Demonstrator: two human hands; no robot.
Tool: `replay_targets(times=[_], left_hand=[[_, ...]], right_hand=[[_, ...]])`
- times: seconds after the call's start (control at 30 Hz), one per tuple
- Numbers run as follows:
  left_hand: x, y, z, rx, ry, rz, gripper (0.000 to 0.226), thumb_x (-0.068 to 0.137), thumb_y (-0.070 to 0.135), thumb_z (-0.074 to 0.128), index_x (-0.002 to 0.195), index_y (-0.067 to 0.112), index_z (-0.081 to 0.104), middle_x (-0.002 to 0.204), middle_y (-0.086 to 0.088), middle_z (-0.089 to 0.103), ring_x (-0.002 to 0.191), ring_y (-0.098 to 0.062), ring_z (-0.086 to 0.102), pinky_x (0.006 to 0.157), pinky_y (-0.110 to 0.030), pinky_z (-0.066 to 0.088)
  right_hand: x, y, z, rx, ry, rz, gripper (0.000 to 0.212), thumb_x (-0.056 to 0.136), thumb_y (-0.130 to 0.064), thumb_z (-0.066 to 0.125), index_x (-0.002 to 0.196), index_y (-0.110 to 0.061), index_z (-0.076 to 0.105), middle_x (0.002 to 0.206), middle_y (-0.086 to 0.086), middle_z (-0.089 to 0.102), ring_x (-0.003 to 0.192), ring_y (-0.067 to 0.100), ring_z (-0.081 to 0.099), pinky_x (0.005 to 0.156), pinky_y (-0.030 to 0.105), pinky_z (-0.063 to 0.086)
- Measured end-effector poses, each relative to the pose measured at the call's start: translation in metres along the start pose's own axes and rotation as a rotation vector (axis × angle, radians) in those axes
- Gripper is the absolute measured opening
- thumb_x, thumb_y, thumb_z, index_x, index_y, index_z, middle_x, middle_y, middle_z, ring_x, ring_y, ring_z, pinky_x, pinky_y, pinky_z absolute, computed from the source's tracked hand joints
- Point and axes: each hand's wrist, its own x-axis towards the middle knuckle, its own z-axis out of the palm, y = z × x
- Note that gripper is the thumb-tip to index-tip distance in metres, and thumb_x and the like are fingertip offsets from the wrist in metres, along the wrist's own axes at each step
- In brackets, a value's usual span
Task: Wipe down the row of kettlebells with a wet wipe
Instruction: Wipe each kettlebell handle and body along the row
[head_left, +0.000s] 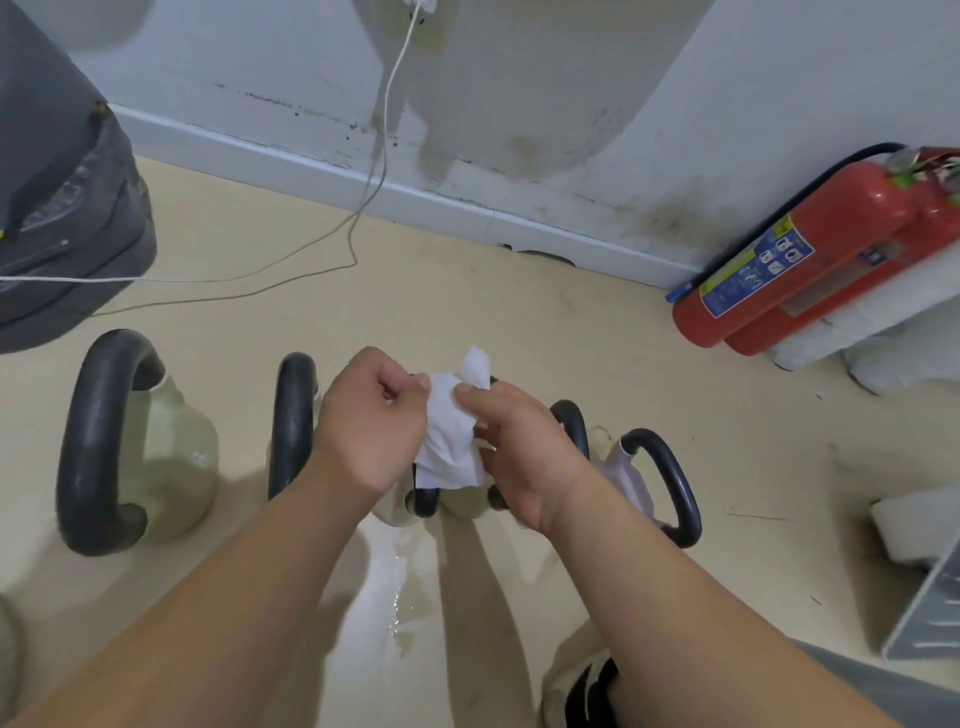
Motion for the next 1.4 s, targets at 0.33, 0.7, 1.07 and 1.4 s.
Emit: replay_targets(times=[0.33, 0.7, 1.07, 1.4], left_hand=[[0.0, 0.01, 0.003, -0.03, -0.086, 0.005, 0.022, 0.097, 0.037, 0.065, 0.091, 0.016, 0.061, 0.07, 0.004, 0.052, 0.064, -0.012, 0.049, 0.062, -0.027, 0.039], [0.002, 0.02, -0.009, -0.332, -0.361, -0.388, 0.015, 0.09, 0.031, 0.07, 0.084, 0.018, 0.068, 0.092, -0.019, 0.071, 0.073, -0.032, 0.065, 0.059, -0.038, 0.055], [0.008, 0.015, -0.008, -0.131, -0.169, -0.296, 0.02, 0.094, 0.038, 0.07, 0.092, 0.019, 0.067, 0.092, -0.005, 0.077, 0.088, -0.025, 0.074, 0.078, -0.038, 0.058], [0.019, 0.037, -0.01, -0.181, -0.308, -0.248, 0.024, 0.096, 0.047, 0.066, 0.09, 0.024, 0.071, 0.098, -0.009, 0.074, 0.095, -0.027, 0.069, 0.094, -0.049, 0.056]], right_hand=[[0.0, -0.011, -0.005, -0.135, 0.09, -0.022, 0.035, 0.089, -0.034, 0.079, 0.108, -0.005, 0.069, 0.111, 0.016, 0.078, 0.092, 0.034, 0.07, 0.089, 0.039, 0.054], [-0.005, -0.014, 0.015, -0.033, 0.043, 0.036, 0.047, 0.097, -0.052, 0.066, 0.115, -0.009, 0.077, 0.108, 0.012, 0.08, 0.093, 0.024, 0.078, 0.083, 0.034, 0.063], [0.016, -0.012, 0.016, -0.139, 0.22, -0.064, 0.033, 0.101, -0.032, 0.068, 0.101, 0.001, 0.073, 0.074, 0.011, 0.067, 0.06, 0.023, 0.057, 0.054, 0.029, 0.049], [0.028, -0.021, -0.008, 0.177, -0.076, 0.065, 0.05, 0.088, -0.035, 0.062, 0.124, -0.001, 0.07, 0.125, 0.014, 0.074, 0.106, 0.029, 0.069, 0.093, 0.036, 0.047]])
